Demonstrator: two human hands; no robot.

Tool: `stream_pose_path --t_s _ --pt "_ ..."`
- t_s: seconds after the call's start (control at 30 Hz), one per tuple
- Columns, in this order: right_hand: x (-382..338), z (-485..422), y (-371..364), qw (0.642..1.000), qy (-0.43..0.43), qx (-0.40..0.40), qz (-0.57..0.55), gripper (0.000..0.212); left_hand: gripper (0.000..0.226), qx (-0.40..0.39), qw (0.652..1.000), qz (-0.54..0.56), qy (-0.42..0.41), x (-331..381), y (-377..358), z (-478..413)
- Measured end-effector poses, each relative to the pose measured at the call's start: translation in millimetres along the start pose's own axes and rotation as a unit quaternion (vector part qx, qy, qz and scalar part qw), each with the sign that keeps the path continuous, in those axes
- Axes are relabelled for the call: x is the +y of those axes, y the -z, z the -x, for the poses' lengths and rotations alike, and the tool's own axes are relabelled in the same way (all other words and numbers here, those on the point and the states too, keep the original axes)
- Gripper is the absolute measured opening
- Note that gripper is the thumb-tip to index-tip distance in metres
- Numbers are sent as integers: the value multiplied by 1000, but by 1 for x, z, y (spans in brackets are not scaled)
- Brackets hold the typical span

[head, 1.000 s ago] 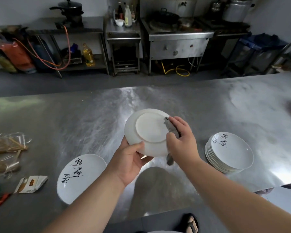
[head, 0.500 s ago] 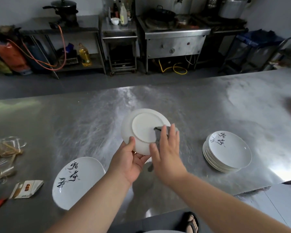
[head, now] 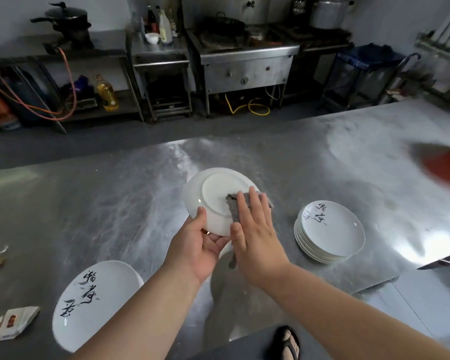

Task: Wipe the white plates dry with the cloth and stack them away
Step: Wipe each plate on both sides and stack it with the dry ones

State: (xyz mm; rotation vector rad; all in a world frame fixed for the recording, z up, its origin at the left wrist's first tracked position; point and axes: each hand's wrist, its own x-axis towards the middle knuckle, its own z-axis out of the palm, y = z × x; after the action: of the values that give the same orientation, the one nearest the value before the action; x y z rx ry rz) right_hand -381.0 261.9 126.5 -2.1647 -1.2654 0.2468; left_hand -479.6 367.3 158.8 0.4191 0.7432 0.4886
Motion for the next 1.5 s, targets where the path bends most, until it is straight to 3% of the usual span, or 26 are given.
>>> stream_pose_path --t_s 0.17,0.37,0.43,0.53,0.7,0.83,0.9,1.0,1.07,1.1,1.13,1.2,1.27,1.33,1.37,1.5 --pt "22 21 5 992 113 -4 54 66 39 -19 998 -44 29 -21 -12 -3" --pt "76 -6 64 988 -137 9 -71 61 30 -23 997 -65 32 -42 -30 -2" --pt "91 -10 87 978 -195 -2 -72 53 29 -14 995 -88 43 -48 -35 -8" --pt "128 -13 124 965 -255 -22 -64 25 28 4 986 -148 70 -62 -43 -23" --pt "191 -1 169 930 -321 -152 -96 41 28 19 958 -270 96 -103 -68 -50" --pt "244 5 189 912 -332 -185 -153 33 30 32 927 -365 84 -142 -99 -70" --pt "266 4 196 893 -350 -150 -240 26 47 31 929 -357 96 -158 -115 -80" --pt "292 -1 205 848 -376 -133 -348 46 74 12 956 -273 105 -174 -131 -106" --pt "306 -5 208 860 -360 -140 -333 55 59 30 969 -225 98 -180 -143 -114" --pt "313 -6 207 879 -337 -137 -307 48 41 48 969 -224 89 -183 -152 -114" --pt "320 -6 206 899 -317 -124 -277 32 22 63 961 -257 75 -187 -157 -116" --pt "333 -6 202 921 -296 -113 -228 3 28 80 917 -388 44 -198 -160 -121" --pt "341 -4 198 929 -294 -133 -183 23 39 78 832 -550 -5 -208 -155 -131" --pt "345 -5 193 923 -312 -144 -175 38 34 97 745 -659 -39 -217 -150 -136" --pt "347 -6 190 924 -315 -150 -156 42 27 114 719 -683 -51 -221 -146 -140" --pt "355 -6 181 928 -311 -186 -91 44 18 143 692 -703 -77 -228 -140 -154"
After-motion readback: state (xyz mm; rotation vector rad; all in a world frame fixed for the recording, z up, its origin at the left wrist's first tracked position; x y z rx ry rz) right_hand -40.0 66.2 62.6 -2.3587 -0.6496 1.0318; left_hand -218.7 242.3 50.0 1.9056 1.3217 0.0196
